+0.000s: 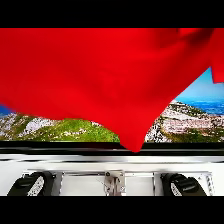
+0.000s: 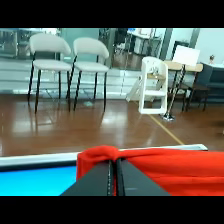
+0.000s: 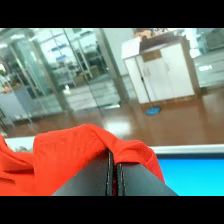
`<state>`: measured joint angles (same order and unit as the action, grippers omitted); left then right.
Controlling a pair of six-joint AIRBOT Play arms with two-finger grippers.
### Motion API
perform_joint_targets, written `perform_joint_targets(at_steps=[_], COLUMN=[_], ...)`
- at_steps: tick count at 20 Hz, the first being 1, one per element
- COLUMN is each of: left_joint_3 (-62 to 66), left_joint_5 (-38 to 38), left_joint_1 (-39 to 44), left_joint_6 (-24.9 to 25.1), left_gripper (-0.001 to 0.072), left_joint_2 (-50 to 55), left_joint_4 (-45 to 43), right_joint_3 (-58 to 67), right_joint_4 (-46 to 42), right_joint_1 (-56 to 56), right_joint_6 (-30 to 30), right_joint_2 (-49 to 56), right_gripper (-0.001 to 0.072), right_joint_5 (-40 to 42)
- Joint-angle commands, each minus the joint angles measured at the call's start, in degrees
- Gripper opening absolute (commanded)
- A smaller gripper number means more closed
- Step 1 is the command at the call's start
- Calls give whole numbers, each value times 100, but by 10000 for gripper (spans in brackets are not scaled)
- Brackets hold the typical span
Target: Fold the shirts.
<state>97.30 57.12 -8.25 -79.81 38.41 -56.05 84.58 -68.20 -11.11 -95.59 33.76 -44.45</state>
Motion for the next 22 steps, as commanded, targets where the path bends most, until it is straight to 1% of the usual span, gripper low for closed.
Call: perform_joint_targets(at_steps=[1, 3, 4, 7, 9, 11, 12, 14, 16, 17, 18, 19, 20, 21, 22], left_joint_3=[-22, -448, -780, -2225, -3161, -3847, -4105, -4398, -4400, -4400, -4400, -4400, -4393, -4343, -4240], left_joint_5=[708, 1005, 1108, 1091, 798, 398, 138, -278, -487, -621, -732, -839, -879, -837, -603], left_joint_1=[-7, -7, -7, -7, -7, -7, -7, -7, -4, -4, -4, -7, -7, -26, -125], left_joint_6=[-201, -415, -452, -450, -450, -452, -538, -1036, -1108, -1091, -1088, -1091, -1091, -1073, -881], left_gripper=[37, 37, 37, 37, 38, 38, 38, 38, 38, 39, 39, 40, 51, 175, 413], left_joint_2=[9, 20, 33, 201, 520, 1014, 1305, 2011, 2719, 2983, 3200, 3388, 3517, 3604, 3622], left_joint_4=[-415, -745, -809, -817, -833, -831, -826, -791, -385, -144, 61, 249, 374, 363, 330], right_joint_3=[70, 63, 63, 63, 63, 63, 63, 66, 63, 66, 66, 66, 66, 66, 66], right_joint_4=[-885, -1329, -1353, -1272, -1272, -1270, -1263, -1010, -400, -76, 201, 348, 374, 378, 376], right_joint_1=[35, 35, 35, 31, 28, 31, 31, 35, 35, 31, 31, 31, 39, 94, 190], right_joint_6=[-374, -584, -597, -588, -566, -570, -610, -973, -1049, -1038, -1001, -920, -868, -807, -579], right_joint_2=[92, 413, 671, 1773, 2743, 3792, 4260, 5134, 5729, 5919, 6052, 6100, 6083, 6015, 5882], right_gripper=[69, 69, 69, 69, 69, 70, 70, 70, 71, 74, 94, 95, 181, 502, 661], right_joint_5=[-874, -1388, -1567, -1609, -1279, -702, -507, -396, -492, -496, -479, -435, -413, -450, -599])
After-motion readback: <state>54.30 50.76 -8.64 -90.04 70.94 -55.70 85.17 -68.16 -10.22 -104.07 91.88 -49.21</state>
